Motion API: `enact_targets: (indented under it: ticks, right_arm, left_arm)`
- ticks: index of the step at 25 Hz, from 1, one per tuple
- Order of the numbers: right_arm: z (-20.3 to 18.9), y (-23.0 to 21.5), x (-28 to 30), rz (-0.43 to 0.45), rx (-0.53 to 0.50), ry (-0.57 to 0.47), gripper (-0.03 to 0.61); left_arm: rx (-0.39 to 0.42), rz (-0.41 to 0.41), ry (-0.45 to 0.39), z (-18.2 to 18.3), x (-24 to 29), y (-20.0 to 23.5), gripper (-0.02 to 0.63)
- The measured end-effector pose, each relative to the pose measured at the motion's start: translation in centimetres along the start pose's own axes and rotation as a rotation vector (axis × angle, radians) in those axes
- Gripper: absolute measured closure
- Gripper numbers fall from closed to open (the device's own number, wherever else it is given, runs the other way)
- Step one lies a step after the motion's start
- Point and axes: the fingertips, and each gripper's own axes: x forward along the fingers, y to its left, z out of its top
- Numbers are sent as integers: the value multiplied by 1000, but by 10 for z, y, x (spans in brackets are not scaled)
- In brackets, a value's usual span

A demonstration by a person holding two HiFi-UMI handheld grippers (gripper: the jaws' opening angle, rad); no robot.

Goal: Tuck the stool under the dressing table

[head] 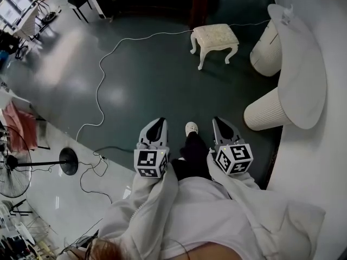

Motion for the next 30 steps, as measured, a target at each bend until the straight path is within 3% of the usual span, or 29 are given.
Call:
enact_targets:
  ticks: [16, 30]
  right_arm:
    - [72, -75, 147, 74, -2, 58, 529]
    - [101, -112, 215, 151, -27, 58, 528]
  left_arm:
    - [-35, 45, -1, 52, 143, 53, 591]
    - [-64, 124, -29, 67, 205, 82, 591]
